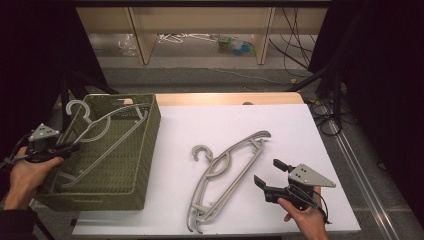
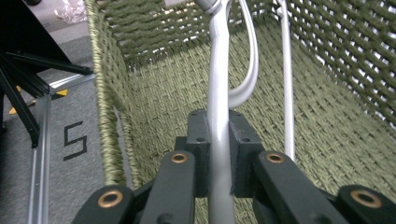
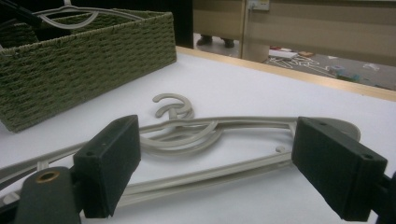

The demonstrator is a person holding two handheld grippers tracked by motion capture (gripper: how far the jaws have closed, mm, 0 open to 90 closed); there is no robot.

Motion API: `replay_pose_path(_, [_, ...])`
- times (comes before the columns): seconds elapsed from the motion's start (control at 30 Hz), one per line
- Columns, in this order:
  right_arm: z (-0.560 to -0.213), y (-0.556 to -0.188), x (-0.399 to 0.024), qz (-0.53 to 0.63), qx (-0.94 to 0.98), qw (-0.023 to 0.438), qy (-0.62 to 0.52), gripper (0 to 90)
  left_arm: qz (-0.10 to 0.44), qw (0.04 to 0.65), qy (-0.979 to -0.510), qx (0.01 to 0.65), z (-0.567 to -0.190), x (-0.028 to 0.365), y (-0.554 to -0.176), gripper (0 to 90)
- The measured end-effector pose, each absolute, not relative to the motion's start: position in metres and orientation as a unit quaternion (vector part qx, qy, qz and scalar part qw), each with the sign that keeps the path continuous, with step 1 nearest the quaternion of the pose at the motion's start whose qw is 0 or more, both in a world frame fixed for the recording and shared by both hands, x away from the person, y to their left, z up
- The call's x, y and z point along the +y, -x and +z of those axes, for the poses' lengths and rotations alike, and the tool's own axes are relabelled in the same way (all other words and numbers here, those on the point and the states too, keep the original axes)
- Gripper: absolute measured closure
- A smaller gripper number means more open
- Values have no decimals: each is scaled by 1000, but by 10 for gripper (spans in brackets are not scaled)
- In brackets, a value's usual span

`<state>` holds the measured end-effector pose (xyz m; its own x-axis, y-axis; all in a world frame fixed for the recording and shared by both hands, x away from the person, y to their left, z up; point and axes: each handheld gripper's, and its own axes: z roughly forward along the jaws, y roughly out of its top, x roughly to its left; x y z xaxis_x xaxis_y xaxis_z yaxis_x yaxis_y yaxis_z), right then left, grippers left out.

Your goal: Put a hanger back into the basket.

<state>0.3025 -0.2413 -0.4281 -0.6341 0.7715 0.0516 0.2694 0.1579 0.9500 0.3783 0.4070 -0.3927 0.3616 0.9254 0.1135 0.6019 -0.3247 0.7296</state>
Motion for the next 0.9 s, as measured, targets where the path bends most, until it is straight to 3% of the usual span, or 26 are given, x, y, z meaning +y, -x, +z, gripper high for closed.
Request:
replay_pose_path(0.3, [-428,-303,-241,539,726,231,-359,170,213,299,-757,541,-413,400,-387,762])
replay_pose_path(0.37, [-428,-303,-241,540,726,232,-359,171,210,294,-749,555,-413,402,-386,683])
replay_pose_path(0.43, [-429,-303,-241,538,727,231,-359,171,221,296,-736,567,-408,403,-384,546])
replay_pose_path(0.57, [-429,-304,-241,536,727,230,-361,172,252,316,-720,564,-390,394,-375,467])
replay_pose_path(0.9, [-428,-305,-240,546,722,241,-350,170,243,442,-710,492,-356,312,-348,364])
